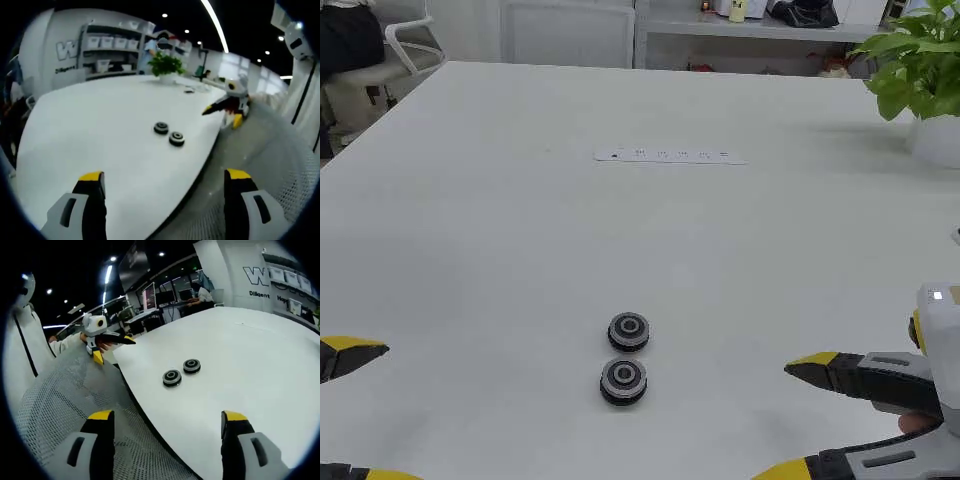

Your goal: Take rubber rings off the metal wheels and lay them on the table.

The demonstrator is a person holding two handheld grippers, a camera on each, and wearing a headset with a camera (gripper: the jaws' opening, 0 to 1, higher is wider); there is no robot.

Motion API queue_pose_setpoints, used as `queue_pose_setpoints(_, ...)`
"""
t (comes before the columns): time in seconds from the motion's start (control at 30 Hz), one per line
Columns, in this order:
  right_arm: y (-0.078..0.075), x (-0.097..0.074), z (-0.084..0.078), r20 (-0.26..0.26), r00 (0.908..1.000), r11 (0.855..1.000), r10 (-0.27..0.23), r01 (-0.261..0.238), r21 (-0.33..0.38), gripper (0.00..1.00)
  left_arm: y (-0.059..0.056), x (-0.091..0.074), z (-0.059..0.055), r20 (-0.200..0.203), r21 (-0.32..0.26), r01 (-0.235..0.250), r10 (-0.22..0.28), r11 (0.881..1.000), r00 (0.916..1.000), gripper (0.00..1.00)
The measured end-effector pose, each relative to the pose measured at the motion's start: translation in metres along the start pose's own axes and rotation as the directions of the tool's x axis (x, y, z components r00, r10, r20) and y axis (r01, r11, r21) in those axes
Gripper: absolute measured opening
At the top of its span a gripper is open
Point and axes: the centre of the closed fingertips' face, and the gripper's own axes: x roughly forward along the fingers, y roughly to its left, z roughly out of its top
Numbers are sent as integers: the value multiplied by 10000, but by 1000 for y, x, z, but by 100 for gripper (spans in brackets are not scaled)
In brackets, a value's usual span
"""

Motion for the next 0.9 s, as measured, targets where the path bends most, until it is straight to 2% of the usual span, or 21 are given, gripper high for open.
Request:
queue_pose_setpoints(0.53,-3,-1,-2,-96,9999,10000,-61,60,-58,83,-1,-1,1,38,22,15,-15,10000,10000,100)
queue_pose_setpoints(0.7,-4,-1,-2,-125,9999,9999,-97,96,-113,83,-1,0,0,-91,152,67,-65,9999,9999,100)
queue_pose_setpoints(0.9,-6,-1,-4,-244,9995,9996,-186,180,-237,83,0,-1,3,-45,303,26,-25,9995,10000,100)
